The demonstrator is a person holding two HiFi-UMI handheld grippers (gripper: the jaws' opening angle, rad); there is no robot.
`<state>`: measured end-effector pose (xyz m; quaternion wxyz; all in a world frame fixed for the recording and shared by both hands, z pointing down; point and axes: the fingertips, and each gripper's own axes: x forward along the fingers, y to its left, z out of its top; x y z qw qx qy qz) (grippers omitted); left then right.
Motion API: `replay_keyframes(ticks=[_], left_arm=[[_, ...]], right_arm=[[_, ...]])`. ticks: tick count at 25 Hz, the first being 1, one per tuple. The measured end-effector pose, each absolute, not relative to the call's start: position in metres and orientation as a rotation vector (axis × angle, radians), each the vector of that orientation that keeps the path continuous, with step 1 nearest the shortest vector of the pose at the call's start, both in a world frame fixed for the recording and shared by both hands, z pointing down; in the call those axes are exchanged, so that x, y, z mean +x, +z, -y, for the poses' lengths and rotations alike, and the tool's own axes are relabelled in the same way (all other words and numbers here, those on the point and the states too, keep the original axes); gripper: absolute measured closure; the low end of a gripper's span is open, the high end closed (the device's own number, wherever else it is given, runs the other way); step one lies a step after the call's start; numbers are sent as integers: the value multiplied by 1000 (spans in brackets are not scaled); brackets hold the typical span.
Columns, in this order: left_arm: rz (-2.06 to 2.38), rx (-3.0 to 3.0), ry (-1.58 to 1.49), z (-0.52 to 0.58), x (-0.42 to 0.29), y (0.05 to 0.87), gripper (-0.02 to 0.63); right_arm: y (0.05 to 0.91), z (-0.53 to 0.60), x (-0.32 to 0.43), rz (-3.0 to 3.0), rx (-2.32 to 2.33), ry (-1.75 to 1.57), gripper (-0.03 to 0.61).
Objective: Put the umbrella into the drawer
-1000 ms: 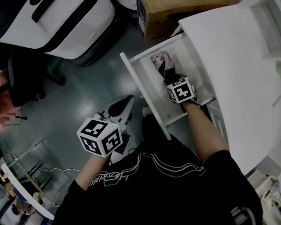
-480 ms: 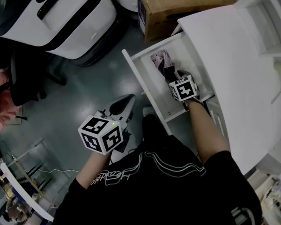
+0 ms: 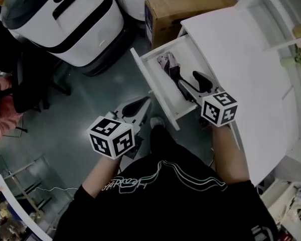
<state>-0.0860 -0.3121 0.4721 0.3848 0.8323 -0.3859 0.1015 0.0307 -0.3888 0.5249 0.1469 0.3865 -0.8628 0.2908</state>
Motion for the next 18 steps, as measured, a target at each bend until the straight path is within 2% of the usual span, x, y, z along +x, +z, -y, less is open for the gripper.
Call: replay_keyframes(ticks=[6,10,15,18], left_arm=[[971,2223,190,262,-80,409,594],[946,2313,148,227,-76,365,594],[916,2416,103,182,-69,320,594],[899,2463,72,162,-63,300,594]], right_arm=[[396,308,17,2841,965,862,324],[343,256,17,2931,940,766,326],[305,197,20,2971,942,645,474],[291,171,18,2990,931,599,508]])
